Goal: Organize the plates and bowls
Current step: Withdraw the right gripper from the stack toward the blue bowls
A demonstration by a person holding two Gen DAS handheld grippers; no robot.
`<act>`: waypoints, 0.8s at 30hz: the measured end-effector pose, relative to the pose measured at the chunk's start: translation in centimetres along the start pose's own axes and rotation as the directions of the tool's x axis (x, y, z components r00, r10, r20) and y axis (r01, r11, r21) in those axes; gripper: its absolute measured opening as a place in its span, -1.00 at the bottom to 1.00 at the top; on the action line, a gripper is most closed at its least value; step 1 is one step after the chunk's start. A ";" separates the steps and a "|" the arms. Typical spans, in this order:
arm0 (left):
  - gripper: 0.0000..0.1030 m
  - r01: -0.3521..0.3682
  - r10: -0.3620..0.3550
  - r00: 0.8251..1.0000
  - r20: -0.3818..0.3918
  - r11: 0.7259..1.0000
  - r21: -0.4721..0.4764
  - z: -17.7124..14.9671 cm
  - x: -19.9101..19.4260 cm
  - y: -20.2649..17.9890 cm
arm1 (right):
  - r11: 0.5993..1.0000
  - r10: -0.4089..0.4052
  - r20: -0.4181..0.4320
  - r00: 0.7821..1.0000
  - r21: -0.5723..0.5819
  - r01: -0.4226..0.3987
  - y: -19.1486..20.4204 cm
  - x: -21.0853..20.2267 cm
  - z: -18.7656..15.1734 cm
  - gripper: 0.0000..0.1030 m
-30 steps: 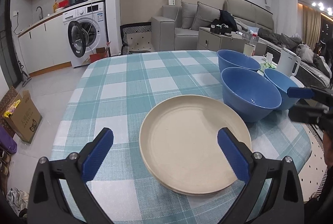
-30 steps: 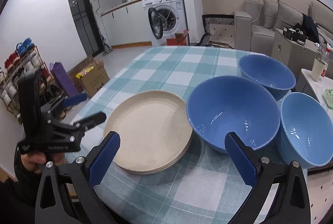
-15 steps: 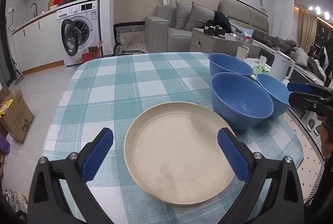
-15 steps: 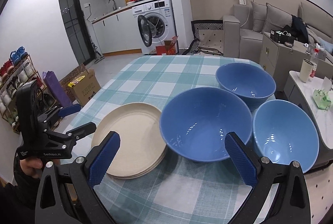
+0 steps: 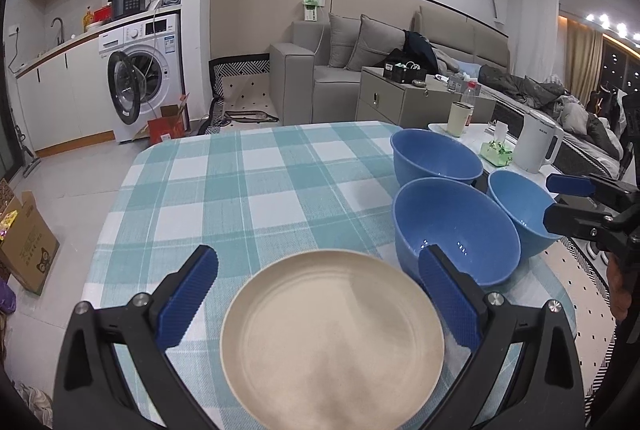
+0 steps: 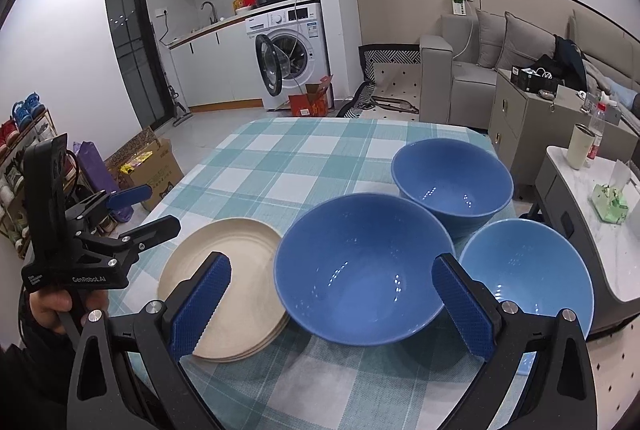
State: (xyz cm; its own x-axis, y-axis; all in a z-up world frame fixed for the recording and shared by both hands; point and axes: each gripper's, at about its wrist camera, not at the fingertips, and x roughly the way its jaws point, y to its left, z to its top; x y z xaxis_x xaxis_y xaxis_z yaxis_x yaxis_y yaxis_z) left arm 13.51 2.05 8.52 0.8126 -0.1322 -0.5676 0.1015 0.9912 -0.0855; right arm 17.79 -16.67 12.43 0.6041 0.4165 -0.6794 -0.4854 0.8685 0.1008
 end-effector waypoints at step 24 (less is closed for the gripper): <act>0.96 0.062 -0.062 0.998 -0.032 0.998 0.020 5.1 4.7 -2.4 | 0.994 -0.074 -0.039 0.997 0.083 0.077 -5.6 1.3 4.1 0.99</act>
State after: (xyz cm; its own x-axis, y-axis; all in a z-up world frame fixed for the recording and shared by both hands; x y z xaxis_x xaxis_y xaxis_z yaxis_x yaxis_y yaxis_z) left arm 20.06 -0.94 10.24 0.7860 -0.1934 -0.5872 0.1634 0.9810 -0.1043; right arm 23.82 -19.87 13.98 0.6131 0.3407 -0.7128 -0.3835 0.9172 0.1085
